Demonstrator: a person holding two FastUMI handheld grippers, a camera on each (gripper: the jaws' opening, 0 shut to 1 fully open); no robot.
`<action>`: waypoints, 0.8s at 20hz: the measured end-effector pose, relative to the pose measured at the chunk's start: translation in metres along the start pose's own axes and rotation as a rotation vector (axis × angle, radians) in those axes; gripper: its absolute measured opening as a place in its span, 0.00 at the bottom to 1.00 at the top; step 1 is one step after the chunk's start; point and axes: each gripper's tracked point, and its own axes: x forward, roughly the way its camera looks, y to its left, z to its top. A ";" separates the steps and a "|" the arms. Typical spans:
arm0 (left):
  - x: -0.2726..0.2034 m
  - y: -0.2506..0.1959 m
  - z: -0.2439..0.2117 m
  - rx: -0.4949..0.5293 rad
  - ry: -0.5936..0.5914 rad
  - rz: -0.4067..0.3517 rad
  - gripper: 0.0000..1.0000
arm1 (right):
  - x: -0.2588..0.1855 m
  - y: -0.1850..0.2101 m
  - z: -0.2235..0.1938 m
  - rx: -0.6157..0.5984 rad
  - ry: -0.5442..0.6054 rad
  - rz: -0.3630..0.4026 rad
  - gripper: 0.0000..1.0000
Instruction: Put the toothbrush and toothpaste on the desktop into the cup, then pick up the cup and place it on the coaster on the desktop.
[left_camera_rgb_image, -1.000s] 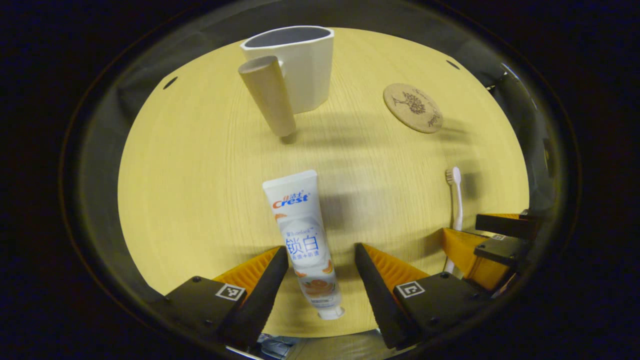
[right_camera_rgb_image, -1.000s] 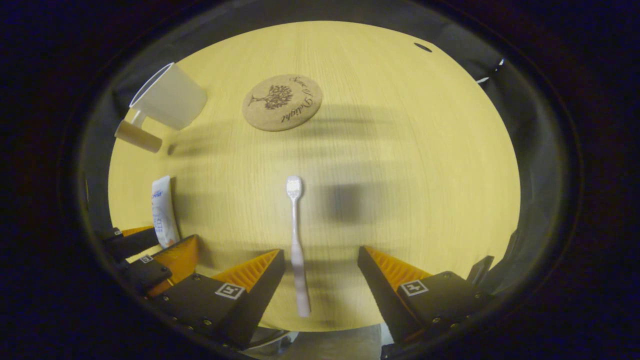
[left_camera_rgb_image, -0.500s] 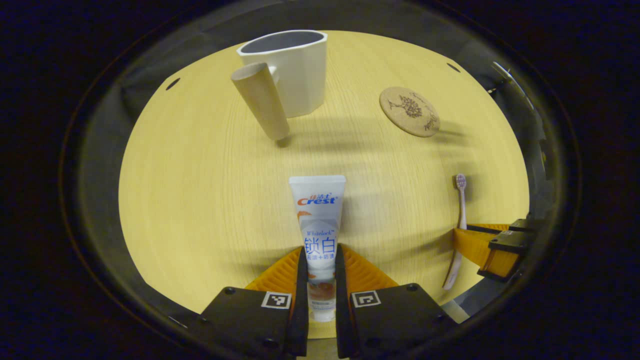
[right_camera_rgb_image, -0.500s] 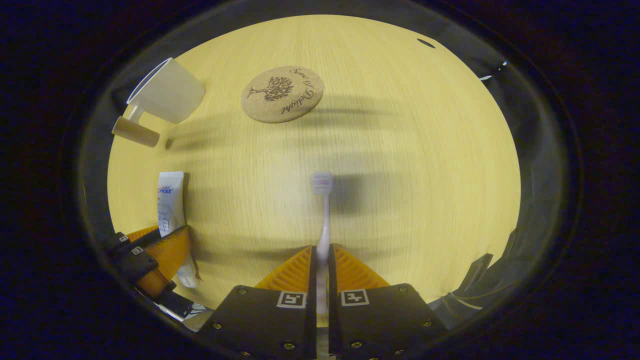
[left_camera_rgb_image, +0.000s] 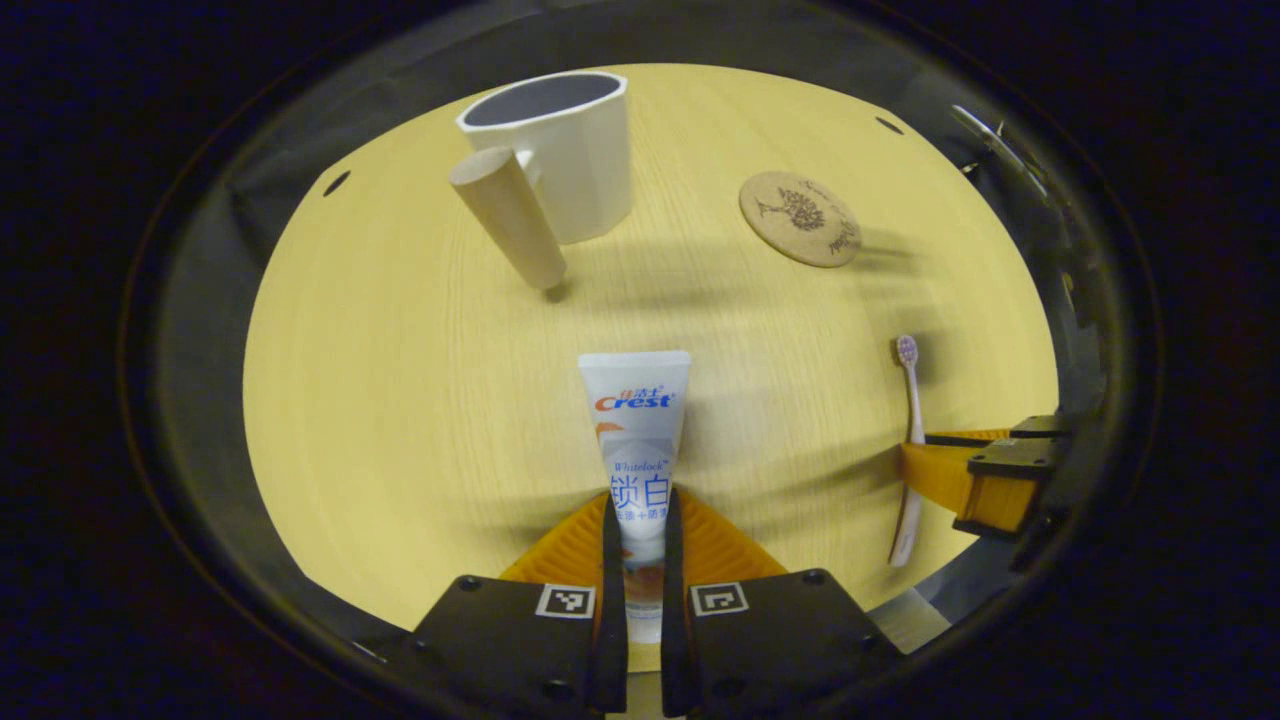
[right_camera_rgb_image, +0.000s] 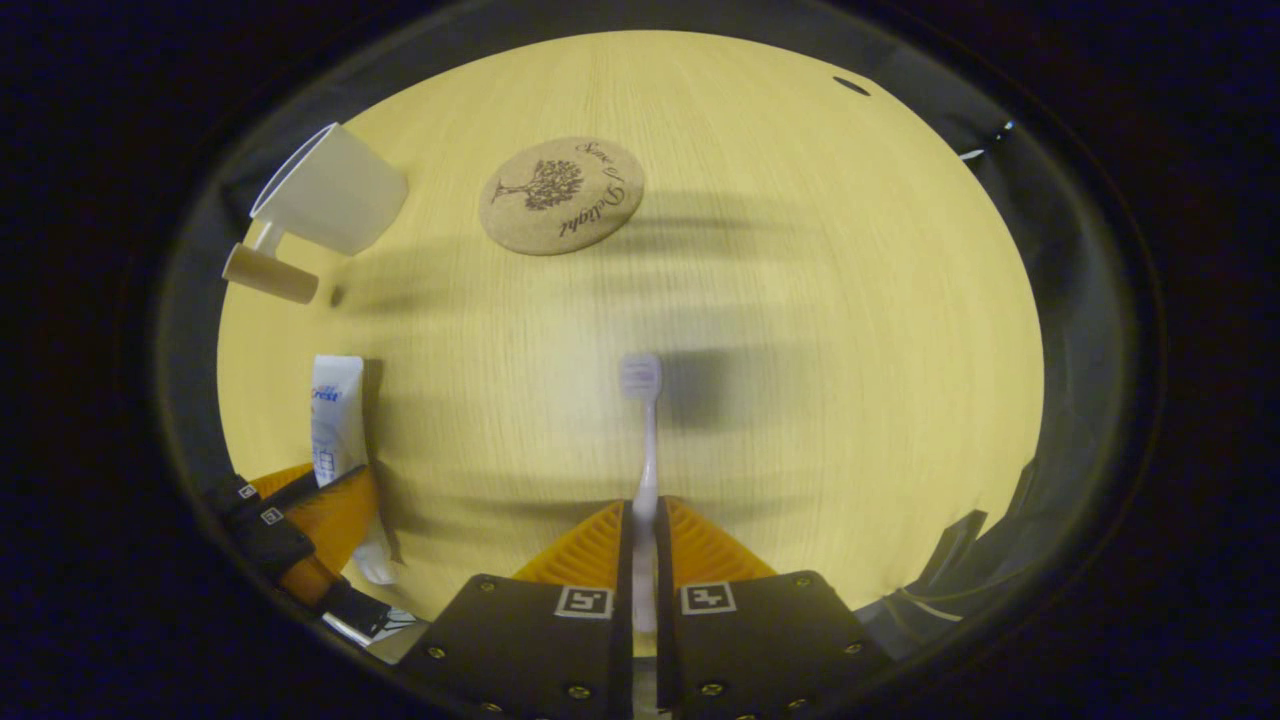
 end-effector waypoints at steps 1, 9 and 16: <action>-0.009 0.001 0.005 0.005 -0.020 0.003 0.22 | 0.000 0.000 0.000 0.004 0.005 0.003 0.10; -0.089 0.001 0.076 0.008 -0.191 -0.039 0.21 | 0.000 -0.002 0.002 0.008 0.016 0.018 0.10; -0.134 0.017 0.153 -0.002 -0.322 -0.053 0.23 | 0.001 -0.003 0.002 0.033 0.021 0.038 0.10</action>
